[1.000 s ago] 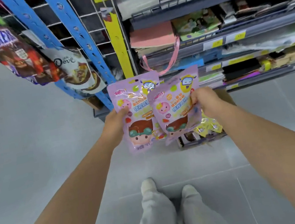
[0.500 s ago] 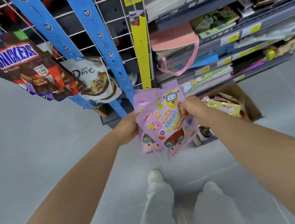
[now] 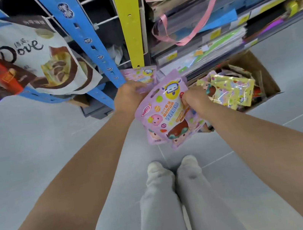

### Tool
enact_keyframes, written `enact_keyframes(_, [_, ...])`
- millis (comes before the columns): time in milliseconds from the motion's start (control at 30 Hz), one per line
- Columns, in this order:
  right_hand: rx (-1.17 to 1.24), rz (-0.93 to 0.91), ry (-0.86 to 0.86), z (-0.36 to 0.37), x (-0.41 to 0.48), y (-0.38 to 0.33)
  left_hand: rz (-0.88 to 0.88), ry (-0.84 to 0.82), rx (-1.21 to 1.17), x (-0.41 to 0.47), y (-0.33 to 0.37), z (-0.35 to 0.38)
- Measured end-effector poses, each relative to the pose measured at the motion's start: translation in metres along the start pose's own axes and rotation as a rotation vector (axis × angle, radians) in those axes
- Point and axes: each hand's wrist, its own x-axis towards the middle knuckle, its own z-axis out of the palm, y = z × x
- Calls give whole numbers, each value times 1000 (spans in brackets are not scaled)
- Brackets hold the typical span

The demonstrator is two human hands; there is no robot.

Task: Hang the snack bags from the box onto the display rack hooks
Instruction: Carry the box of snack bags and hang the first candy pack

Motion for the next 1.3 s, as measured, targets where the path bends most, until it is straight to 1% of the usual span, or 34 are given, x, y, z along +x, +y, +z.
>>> enact_keyframes(33, [6, 9, 15, 4, 13, 6, -23, -24, -6, 9, -5, 9])
enact_keyframes(67, [15, 21, 12, 6, 25, 11, -29, -39, -61, 16, -7, 17])
enact_keyframes(133, [22, 27, -42, 12, 48, 16, 7, -15, -216, 28, -11, 31])
enact_keyframes(167, [24, 22, -53, 13, 60, 17, 36, -14, -244, 34, -14, 38])
enact_keyframes(200, [11, 32, -41, 14, 68, 17, 66, -29, -213, 39, -15, 43])
enact_keyframes(267, [-5, 62, 10, 16, 83, 14, 145, -31, -41, 52, -16, 51])
enact_keyframes(333, [5, 73, 12, 22, 94, 11, 278, 41, 132, 66, -17, 58])
enact_keyframes(367, [24, 62, 3, 25, 99, 9, 336, 77, 183, 71, -18, 60])
enact_keyframes(400, [31, 42, -11, 28, 106, 9, 361, 106, 182, 77, -21, 61])
enact_keyframes(433, [12, 25, -31, 31, 110, 6, 344, 128, 129, 83, -23, 61])
enact_keyframes(467, [-2, 5, -42, 31, 113, 4, 289, 148, 41, 89, -27, 60])
enact_keyframes(633, [170, -59, -30, 20, 118, -22, -168, 260, -353, 115, -25, 45])
enact_keyframes(733, [154, -51, -23, 11, 125, -44, -305, 367, -471, 128, -9, 37])
enact_keyframes(867, [107, -56, -10, 5, 136, -55, -392, 474, -466, 131, 1, 39])
enact_keyframes(967, [162, -46, -40, 3, 138, -51, -436, 513, -505, 133, 3, 44])
enact_keyframes(1100, [324, -32, -19, 9, 141, -44, -415, 473, -513, 138, 3, 42])
enact_keyframes(1200, [324, -35, -42, 11, 140, -42, -393, 443, -464, 140, 1, 41])
enact_keyframes(1300, [338, -34, -52, 11, 140, -43, -415, 400, -469, 143, 1, 40])
